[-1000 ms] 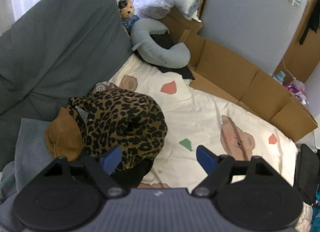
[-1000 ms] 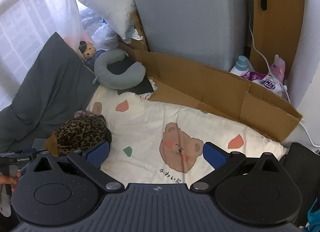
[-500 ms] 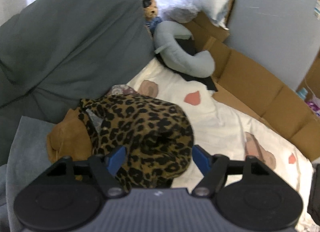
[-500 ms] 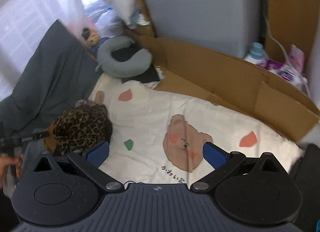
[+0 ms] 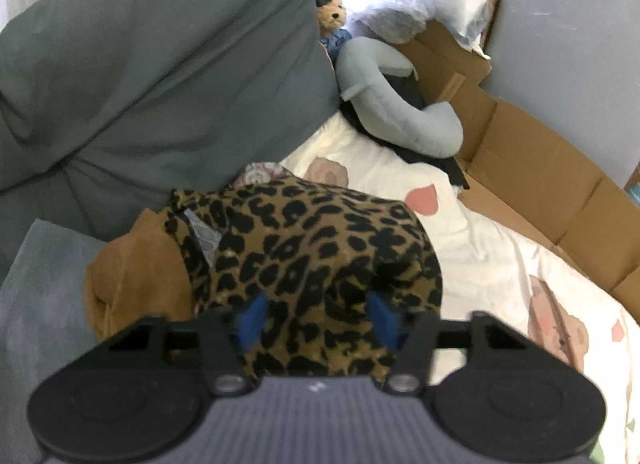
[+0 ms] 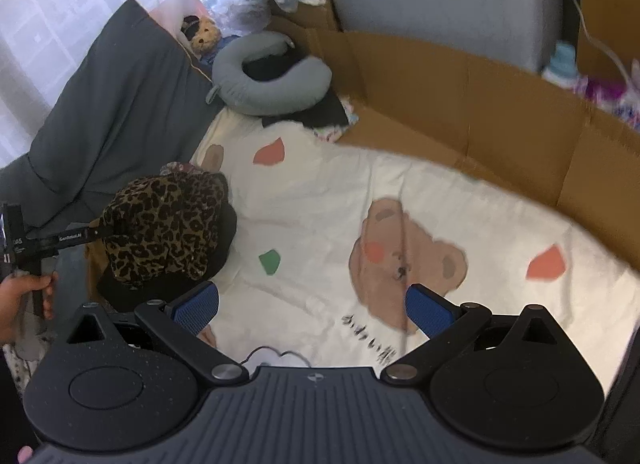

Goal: Fold clothes
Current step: 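Move the left tool toward the leopard-print trousers on the clothes pile, then close the left tool on the leopard-print trousers and lift them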

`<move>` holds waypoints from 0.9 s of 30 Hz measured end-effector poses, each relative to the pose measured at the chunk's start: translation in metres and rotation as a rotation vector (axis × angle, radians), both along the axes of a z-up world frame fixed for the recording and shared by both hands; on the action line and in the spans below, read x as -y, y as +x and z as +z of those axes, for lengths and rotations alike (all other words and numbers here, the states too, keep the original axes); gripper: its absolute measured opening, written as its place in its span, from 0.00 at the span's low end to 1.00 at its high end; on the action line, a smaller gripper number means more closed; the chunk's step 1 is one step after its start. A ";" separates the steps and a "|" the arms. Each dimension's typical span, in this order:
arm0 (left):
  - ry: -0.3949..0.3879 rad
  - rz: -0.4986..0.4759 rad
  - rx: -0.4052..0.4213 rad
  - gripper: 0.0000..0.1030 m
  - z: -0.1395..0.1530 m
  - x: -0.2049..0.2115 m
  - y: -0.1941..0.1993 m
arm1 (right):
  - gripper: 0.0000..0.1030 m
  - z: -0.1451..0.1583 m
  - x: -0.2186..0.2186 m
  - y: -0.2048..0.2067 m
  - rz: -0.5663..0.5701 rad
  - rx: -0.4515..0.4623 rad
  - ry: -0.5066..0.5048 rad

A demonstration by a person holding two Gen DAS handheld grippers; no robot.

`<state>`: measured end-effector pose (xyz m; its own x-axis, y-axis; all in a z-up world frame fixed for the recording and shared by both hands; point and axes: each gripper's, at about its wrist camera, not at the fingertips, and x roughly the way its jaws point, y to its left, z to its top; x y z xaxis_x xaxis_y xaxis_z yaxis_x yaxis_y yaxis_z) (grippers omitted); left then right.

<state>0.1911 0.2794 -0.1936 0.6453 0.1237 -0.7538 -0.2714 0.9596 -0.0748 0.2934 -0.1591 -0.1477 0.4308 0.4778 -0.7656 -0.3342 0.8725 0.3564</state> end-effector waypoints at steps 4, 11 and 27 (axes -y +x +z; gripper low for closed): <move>0.021 -0.025 -0.008 0.14 0.000 0.003 0.005 | 0.99 -0.015 -0.007 -0.008 0.023 0.002 0.009; -0.039 -0.063 -0.032 0.06 -0.004 0.012 0.002 | 0.88 -0.025 -0.014 -0.014 0.022 -0.015 -0.015; -0.144 -0.196 -0.047 0.03 -0.010 0.078 -0.010 | 0.87 -0.015 -0.015 -0.025 0.026 0.008 0.040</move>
